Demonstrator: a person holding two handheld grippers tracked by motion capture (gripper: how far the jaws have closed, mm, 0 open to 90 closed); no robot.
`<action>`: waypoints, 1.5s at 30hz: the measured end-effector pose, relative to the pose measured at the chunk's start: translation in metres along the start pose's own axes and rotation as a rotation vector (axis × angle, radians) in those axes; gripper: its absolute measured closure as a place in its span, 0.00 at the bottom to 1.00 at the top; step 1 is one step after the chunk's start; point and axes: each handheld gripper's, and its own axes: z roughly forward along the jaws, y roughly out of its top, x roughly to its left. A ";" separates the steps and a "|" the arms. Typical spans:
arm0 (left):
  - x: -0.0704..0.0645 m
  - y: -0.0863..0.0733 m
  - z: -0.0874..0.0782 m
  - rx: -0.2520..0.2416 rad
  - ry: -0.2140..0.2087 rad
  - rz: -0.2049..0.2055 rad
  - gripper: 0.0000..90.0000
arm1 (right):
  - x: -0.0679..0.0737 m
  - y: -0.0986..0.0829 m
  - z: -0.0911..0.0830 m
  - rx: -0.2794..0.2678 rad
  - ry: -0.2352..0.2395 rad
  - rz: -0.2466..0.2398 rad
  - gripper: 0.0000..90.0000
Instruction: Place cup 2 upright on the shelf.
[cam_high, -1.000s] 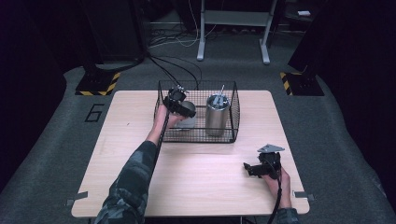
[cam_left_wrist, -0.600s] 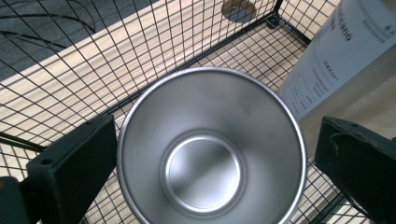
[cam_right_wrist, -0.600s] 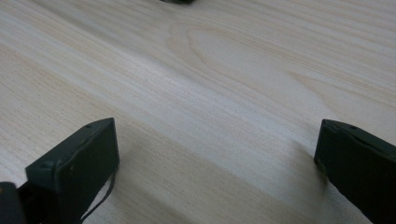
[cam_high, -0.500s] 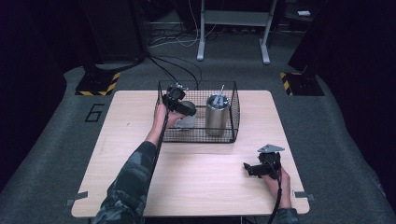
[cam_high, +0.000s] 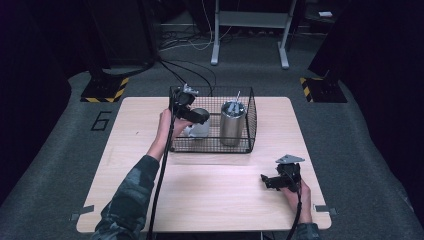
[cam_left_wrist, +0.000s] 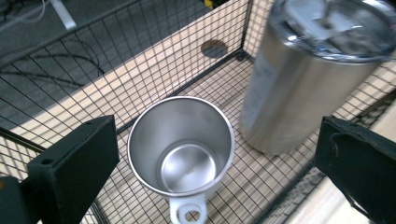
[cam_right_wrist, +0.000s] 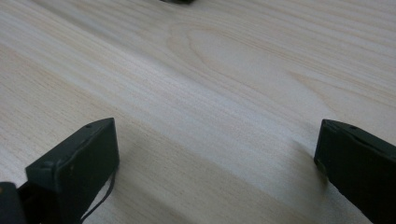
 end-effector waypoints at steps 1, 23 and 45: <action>-0.002 0.000 -0.003 -0.003 0.000 0.009 0.00 | 0.000 0.000 0.000 0.000 0.000 0.000 0.00; -0.050 -0.058 -0.077 -0.041 0.046 0.163 0.00 | 0.000 0.000 0.000 0.000 0.000 0.000 0.00; -0.071 -0.205 -0.097 0.023 0.103 0.045 0.00 | 0.000 0.000 0.000 0.007 -0.003 0.002 0.00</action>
